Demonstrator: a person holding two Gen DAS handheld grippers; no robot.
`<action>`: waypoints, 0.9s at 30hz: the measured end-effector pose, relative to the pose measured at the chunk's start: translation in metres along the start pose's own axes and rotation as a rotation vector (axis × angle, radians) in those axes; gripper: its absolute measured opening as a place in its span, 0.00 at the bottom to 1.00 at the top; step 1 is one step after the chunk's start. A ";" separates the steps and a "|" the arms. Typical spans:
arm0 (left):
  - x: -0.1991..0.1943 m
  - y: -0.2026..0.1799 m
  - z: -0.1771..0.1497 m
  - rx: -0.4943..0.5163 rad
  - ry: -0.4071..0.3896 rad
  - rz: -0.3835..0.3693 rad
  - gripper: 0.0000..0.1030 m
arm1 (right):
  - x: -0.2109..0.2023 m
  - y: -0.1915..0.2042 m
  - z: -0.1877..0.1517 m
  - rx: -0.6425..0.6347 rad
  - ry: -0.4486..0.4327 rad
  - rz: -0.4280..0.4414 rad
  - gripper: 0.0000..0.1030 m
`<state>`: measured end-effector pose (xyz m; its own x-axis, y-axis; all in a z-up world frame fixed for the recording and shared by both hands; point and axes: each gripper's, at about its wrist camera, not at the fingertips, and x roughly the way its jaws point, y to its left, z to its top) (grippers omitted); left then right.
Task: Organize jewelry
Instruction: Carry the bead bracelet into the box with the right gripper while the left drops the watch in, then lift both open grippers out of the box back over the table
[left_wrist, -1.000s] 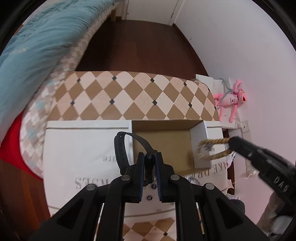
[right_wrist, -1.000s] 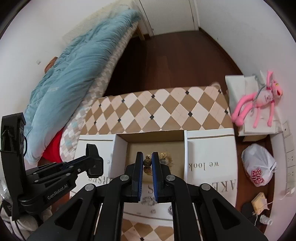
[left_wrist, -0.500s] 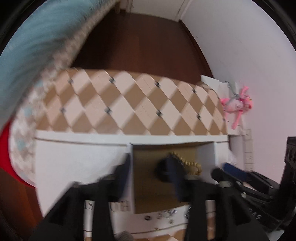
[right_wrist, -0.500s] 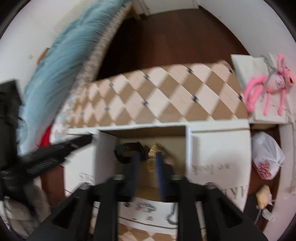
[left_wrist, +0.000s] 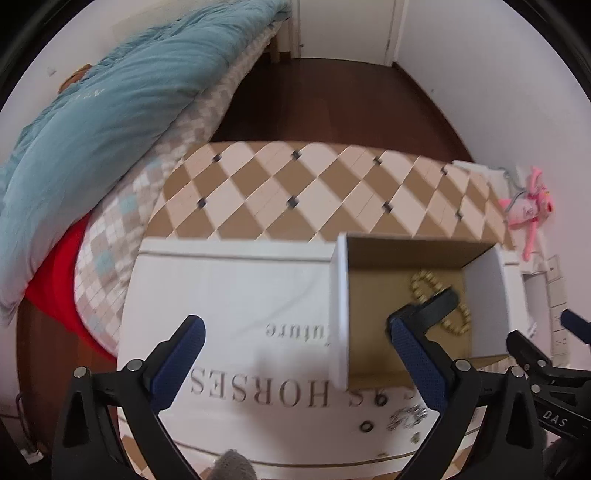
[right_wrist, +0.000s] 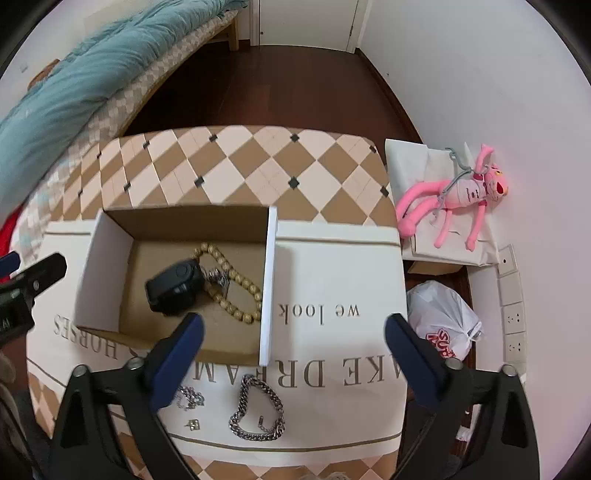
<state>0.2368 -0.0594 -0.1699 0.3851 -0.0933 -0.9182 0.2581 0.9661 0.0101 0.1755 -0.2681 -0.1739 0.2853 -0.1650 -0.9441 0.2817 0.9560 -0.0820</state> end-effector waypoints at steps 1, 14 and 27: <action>0.001 -0.001 -0.004 0.001 -0.002 0.005 1.00 | 0.002 0.002 -0.003 -0.003 -0.002 -0.003 1.00; -0.024 -0.007 -0.027 -0.013 -0.037 -0.017 1.00 | -0.008 0.003 -0.026 0.041 -0.027 0.065 1.00; -0.105 -0.019 -0.049 -0.002 -0.148 -0.065 1.00 | -0.094 -0.017 -0.050 0.084 -0.204 0.018 1.00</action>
<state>0.1477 -0.0558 -0.0931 0.4943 -0.1902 -0.8482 0.2852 0.9572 -0.0485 0.0983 -0.2570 -0.0997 0.4682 -0.2018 -0.8603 0.3481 0.9370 -0.0303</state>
